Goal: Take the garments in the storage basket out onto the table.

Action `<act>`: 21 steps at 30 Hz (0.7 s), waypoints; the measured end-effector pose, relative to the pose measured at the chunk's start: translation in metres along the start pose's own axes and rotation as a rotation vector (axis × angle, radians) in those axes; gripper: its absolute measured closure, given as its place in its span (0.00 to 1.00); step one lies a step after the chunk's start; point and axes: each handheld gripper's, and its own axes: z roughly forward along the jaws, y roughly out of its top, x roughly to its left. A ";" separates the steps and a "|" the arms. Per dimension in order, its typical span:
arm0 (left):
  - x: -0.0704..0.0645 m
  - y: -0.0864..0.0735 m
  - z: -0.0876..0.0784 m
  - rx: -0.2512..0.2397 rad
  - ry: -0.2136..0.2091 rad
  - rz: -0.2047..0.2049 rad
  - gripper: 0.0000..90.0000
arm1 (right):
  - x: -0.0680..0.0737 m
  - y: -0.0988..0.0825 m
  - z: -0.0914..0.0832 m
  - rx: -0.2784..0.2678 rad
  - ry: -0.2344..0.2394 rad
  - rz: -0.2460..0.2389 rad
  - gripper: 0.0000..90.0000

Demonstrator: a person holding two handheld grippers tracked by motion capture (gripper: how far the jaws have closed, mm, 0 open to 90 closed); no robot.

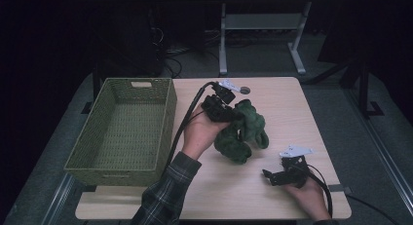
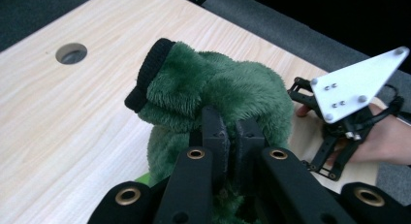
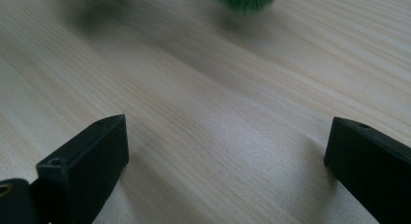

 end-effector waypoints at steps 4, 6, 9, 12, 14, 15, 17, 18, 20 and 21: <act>0.000 -0.007 0.021 0.012 -0.017 -0.026 0.96 | 0.000 0.000 0.000 0.000 0.000 0.000 0.02; 0.001 -0.011 0.034 0.045 -0.024 -0.018 0.96 | 0.000 0.000 0.000 0.000 0.000 0.000 0.02; 0.002 -0.018 0.050 0.065 -0.044 -0.038 0.96 | 0.000 0.000 0.000 0.002 0.001 0.003 0.02; 0.010 -0.027 0.066 0.098 -0.077 -0.046 0.96 | 0.000 0.000 0.000 0.003 -0.001 0.000 0.02; 0.014 -0.033 0.076 0.106 -0.086 -0.066 0.96 | 0.000 0.000 0.000 0.002 0.000 0.000 0.02; 0.016 -0.036 0.080 0.116 -0.091 -0.065 0.95 | 0.000 0.000 0.000 0.002 0.000 0.000 0.02; 0.019 -0.040 0.088 0.125 -0.090 -0.070 0.95 | 0.000 0.000 0.000 0.002 0.000 0.001 0.02; 0.020 -0.043 0.092 0.132 -0.095 -0.077 0.95 | 0.000 0.000 0.000 0.003 0.000 0.001 0.02; 0.022 -0.048 0.100 0.140 -0.097 -0.080 0.95 | 0.000 0.000 0.000 0.003 0.001 0.003 0.02; 0.023 -0.050 0.103 0.143 -0.098 -0.079 0.95 | 0.000 0.000 0.000 -0.001 0.001 0.002 0.02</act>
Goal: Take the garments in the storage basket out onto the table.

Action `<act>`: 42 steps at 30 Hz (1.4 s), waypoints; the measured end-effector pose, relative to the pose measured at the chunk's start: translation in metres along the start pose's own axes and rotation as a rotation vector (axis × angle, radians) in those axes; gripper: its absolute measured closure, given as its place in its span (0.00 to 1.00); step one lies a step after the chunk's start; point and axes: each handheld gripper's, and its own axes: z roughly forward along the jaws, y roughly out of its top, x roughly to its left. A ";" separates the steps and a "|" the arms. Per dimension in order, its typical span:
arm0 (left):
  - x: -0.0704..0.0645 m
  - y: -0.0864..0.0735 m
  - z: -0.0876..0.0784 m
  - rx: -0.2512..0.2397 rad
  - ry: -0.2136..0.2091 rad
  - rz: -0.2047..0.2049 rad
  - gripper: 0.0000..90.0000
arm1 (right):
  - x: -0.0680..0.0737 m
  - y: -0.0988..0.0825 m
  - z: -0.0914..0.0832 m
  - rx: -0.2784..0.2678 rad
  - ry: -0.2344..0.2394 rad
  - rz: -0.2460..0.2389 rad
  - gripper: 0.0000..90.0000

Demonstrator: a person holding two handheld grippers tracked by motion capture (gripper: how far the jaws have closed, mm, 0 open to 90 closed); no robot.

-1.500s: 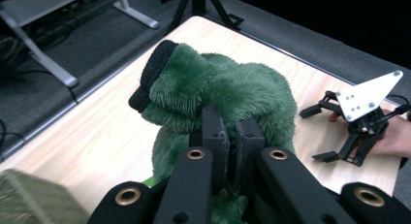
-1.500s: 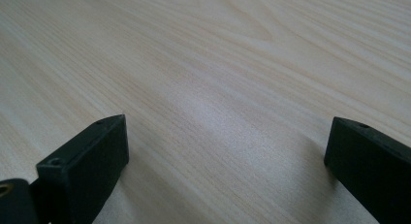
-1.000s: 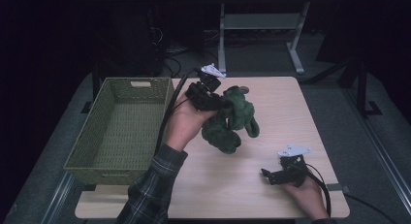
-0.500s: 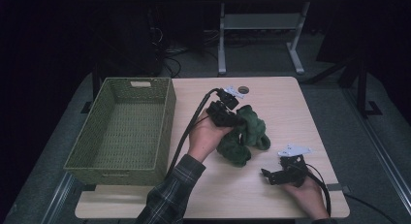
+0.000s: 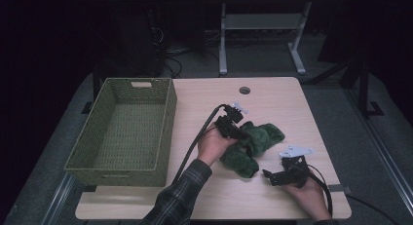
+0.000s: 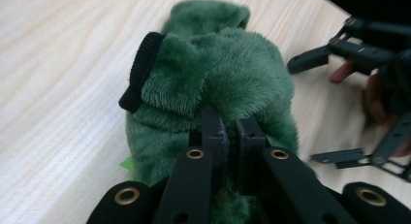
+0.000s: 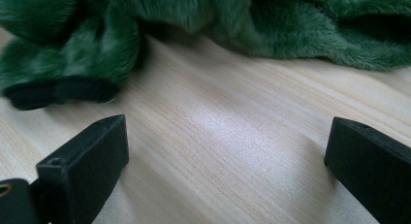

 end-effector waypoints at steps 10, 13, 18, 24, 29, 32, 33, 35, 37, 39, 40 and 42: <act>0.004 -0.008 -0.011 -0.031 0.033 0.010 0.50 | 0.000 0.000 0.000 0.004 0.000 0.001 0.02; 0.001 -0.009 -0.026 -0.047 0.040 0.026 0.49 | 0.000 0.000 0.000 0.004 0.000 0.000 0.02; -0.009 -0.014 -0.042 -0.059 0.036 0.048 0.50 | 0.000 0.000 0.000 0.003 -0.001 -0.001 0.02; -0.023 -0.025 -0.050 -0.067 0.051 0.059 0.55 | 0.000 0.000 0.000 0.003 -0.001 -0.002 0.02; -0.035 -0.035 -0.054 -0.081 0.043 0.072 0.59 | 0.000 0.000 0.000 0.003 -0.001 -0.001 0.02; -0.043 -0.042 -0.053 -0.088 0.031 0.083 0.61 | 0.000 0.000 0.000 0.003 -0.001 -0.001 0.02; -0.045 -0.043 -0.052 -0.092 0.029 0.081 0.61 | 0.000 0.000 0.000 0.003 -0.001 -0.001 0.02; -0.051 -0.047 -0.049 -0.082 0.022 0.095 0.62 | 0.000 0.000 0.000 0.003 -0.001 -0.001 0.02; -0.056 -0.051 -0.044 -0.080 0.023 0.099 0.62 | 0.000 0.000 0.000 0.003 -0.001 -0.001 0.02; -0.059 -0.054 -0.039 -0.068 0.023 0.107 0.62 | 0.000 0.000 0.000 0.003 -0.001 -0.001 0.02; -0.061 -0.057 -0.035 -0.062 0.017 0.104 0.62 | 0.000 0.000 0.000 0.003 -0.001 -0.001 0.02; -0.062 -0.060 -0.029 -0.044 0.022 0.114 0.61 | 0.000 0.000 0.000 0.003 -0.001 -0.001 0.02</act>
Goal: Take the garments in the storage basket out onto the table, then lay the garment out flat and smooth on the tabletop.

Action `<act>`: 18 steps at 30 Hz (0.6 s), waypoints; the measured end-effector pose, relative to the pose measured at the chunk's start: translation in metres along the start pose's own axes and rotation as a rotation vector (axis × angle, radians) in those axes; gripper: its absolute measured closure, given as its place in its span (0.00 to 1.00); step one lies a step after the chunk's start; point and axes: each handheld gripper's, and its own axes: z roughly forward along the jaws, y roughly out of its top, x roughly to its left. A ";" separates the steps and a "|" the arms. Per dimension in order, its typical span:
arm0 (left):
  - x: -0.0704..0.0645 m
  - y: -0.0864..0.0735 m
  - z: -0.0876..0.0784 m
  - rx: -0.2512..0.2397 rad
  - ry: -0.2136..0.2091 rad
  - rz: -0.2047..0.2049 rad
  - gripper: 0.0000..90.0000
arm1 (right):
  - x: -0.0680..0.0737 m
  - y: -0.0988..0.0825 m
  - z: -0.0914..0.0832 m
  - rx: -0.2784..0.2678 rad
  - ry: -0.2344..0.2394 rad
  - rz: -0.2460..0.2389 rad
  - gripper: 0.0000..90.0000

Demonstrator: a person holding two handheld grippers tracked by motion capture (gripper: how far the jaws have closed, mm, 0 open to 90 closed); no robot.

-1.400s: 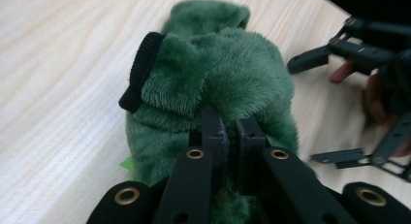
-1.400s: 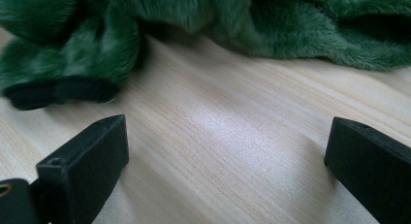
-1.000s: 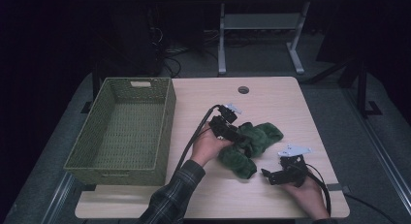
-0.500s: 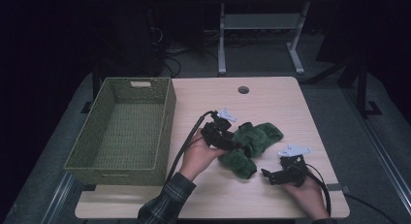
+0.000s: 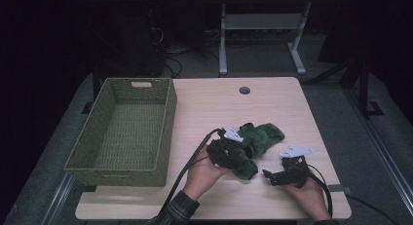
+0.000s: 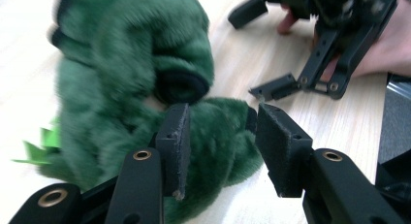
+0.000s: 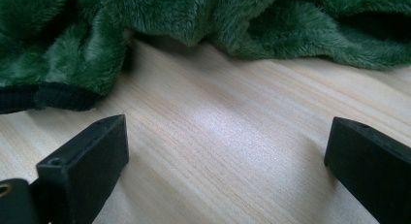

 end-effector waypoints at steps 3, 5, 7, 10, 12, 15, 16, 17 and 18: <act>-0.001 -0.005 0.009 0.021 -0.004 0.003 0.59 | 0.000 0.000 0.000 0.000 0.000 0.001 0.02; -0.002 -0.008 0.015 0.025 0.005 0.002 0.55 | 0.000 0.000 0.000 0.001 0.000 0.000 0.02; 0.000 -0.010 0.020 0.042 0.007 0.010 0.53 | 0.001 0.000 -0.001 0.004 0.002 0.002 0.02; 0.005 -0.012 0.028 0.062 0.016 0.008 0.50 | 0.001 0.002 -0.002 0.038 0.001 -0.007 0.02; 0.010 -0.015 0.033 0.067 0.015 -0.003 0.50 | 0.004 0.004 -0.005 0.046 0.014 -0.021 0.05; 0.016 -0.019 0.036 0.050 0.015 -0.026 0.57 | 0.011 0.006 -0.009 0.022 0.059 -0.014 0.10; 0.018 -0.019 0.036 0.049 0.016 -0.025 0.61 | 0.013 0.006 -0.009 0.010 0.085 -0.020 0.13; 0.020 -0.020 0.036 0.045 0.018 -0.030 0.65 | 0.016 0.007 -0.010 0.004 0.108 -0.017 0.15; 0.022 -0.020 0.036 0.040 0.012 -0.050 0.69 | 0.018 0.008 -0.010 -0.002 0.127 -0.013 0.15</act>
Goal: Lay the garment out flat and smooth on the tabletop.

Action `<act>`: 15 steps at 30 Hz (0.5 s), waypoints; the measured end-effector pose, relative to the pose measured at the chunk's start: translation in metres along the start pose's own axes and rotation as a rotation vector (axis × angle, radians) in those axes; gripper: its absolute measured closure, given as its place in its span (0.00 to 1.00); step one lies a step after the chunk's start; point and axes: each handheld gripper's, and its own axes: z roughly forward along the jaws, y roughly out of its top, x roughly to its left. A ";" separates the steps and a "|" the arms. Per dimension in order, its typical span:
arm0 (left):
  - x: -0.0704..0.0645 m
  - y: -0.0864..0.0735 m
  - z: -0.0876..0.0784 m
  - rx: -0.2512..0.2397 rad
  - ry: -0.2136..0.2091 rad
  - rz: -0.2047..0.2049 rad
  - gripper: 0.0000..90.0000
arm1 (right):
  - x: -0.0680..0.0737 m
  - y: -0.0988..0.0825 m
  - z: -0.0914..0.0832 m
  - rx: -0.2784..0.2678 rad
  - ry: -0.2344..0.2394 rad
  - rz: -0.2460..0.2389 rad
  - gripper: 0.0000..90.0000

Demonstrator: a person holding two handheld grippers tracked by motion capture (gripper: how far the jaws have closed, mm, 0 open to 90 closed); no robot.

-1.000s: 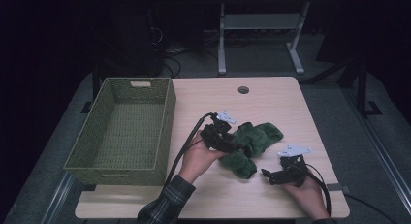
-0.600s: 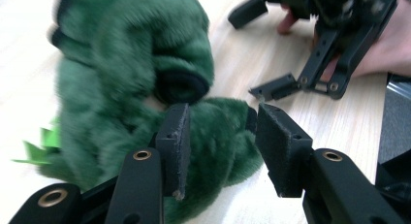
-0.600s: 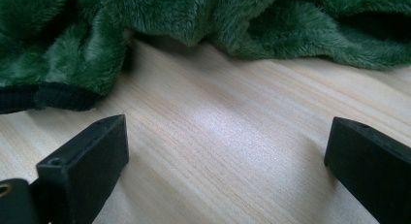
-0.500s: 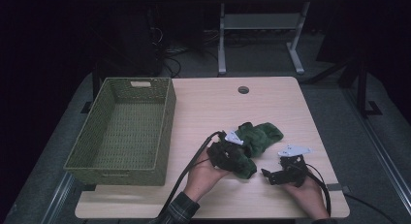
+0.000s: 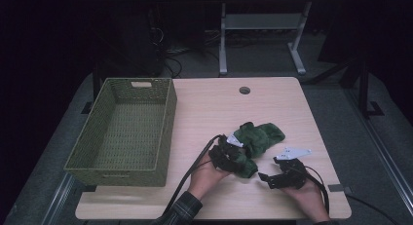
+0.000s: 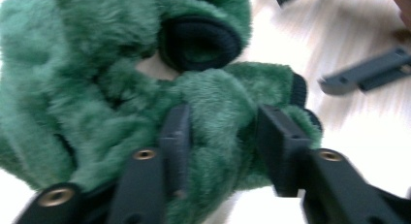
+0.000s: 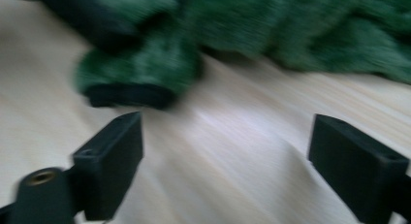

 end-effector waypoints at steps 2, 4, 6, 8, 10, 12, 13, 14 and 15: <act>0.004 0.000 -0.001 0.015 -0.008 0.005 0.80 | 0.005 0.002 0.001 0.001 0.030 -0.001 0.18; 0.006 0.000 0.000 0.011 -0.014 -0.008 0.84 | 0.012 0.006 0.001 -0.020 0.086 0.007 0.23; 0.006 0.000 0.000 0.015 -0.019 -0.014 0.85 | 0.013 0.007 0.002 -0.029 0.098 0.006 0.24; 0.006 0.000 0.001 0.014 -0.020 -0.021 0.87 | 0.016 0.009 0.004 -0.027 0.121 0.019 0.25; 0.006 0.000 0.001 0.016 -0.019 -0.020 0.87 | 0.019 0.011 0.008 -0.022 0.121 0.020 0.25; 0.006 0.000 0.001 0.015 -0.019 -0.020 0.88 | 0.021 0.012 0.013 -0.009 0.113 0.019 0.26; 0.006 0.000 0.001 0.017 -0.019 -0.021 0.88 | 0.022 0.013 0.016 -0.010 0.108 0.016 0.28; 0.006 0.000 0.001 0.016 -0.019 -0.022 0.88 | 0.023 0.013 0.017 -0.003 0.106 0.015 0.29; 0.007 0.000 0.001 0.020 -0.020 -0.018 0.88 | 0.024 0.014 0.021 0.006 0.095 0.003 0.32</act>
